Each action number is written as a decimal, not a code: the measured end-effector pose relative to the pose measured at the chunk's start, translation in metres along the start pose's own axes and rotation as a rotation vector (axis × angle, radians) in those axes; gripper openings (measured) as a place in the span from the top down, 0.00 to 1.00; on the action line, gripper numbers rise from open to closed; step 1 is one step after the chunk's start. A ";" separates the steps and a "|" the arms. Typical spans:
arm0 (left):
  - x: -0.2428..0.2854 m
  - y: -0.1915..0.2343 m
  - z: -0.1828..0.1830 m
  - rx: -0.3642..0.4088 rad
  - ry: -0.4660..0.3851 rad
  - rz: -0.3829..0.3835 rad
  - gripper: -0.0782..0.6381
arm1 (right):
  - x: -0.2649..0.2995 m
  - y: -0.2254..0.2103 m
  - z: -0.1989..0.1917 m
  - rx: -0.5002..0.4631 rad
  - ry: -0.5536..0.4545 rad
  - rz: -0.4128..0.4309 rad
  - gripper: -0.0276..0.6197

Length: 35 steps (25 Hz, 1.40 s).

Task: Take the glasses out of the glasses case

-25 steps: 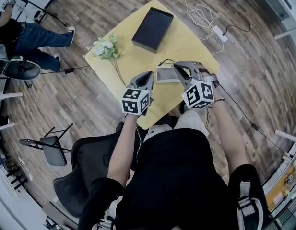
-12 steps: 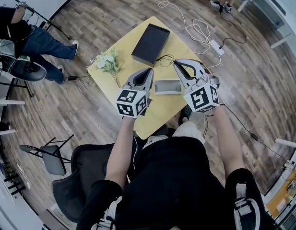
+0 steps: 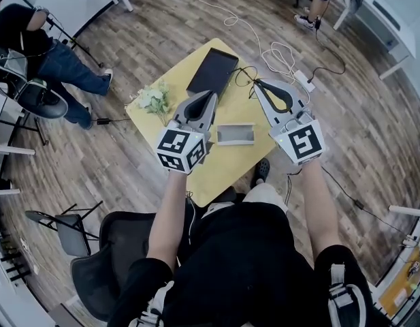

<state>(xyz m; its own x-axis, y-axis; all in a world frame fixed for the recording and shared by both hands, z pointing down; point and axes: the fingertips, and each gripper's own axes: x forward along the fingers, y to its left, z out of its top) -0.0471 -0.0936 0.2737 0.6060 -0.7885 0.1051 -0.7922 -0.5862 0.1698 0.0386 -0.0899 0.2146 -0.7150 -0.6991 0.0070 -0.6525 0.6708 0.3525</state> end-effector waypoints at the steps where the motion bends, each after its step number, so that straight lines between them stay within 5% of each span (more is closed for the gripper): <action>1: 0.000 -0.001 0.005 0.007 -0.010 -0.002 0.86 | -0.002 -0.005 0.003 0.029 -0.014 -0.008 0.92; 20: -0.017 -0.002 0.023 0.019 -0.055 0.005 0.86 | -0.025 -0.029 0.047 0.384 -0.273 0.002 0.92; 35: -0.013 0.001 0.021 0.015 -0.045 0.015 0.86 | -0.022 -0.032 0.027 0.408 -0.230 -0.004 0.92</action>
<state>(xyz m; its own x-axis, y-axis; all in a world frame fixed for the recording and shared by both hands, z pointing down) -0.0571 -0.0878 0.2522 0.5904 -0.8046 0.0635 -0.8024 -0.5767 0.1537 0.0681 -0.0892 0.1780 -0.7191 -0.6600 -0.2175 -0.6680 0.7428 -0.0454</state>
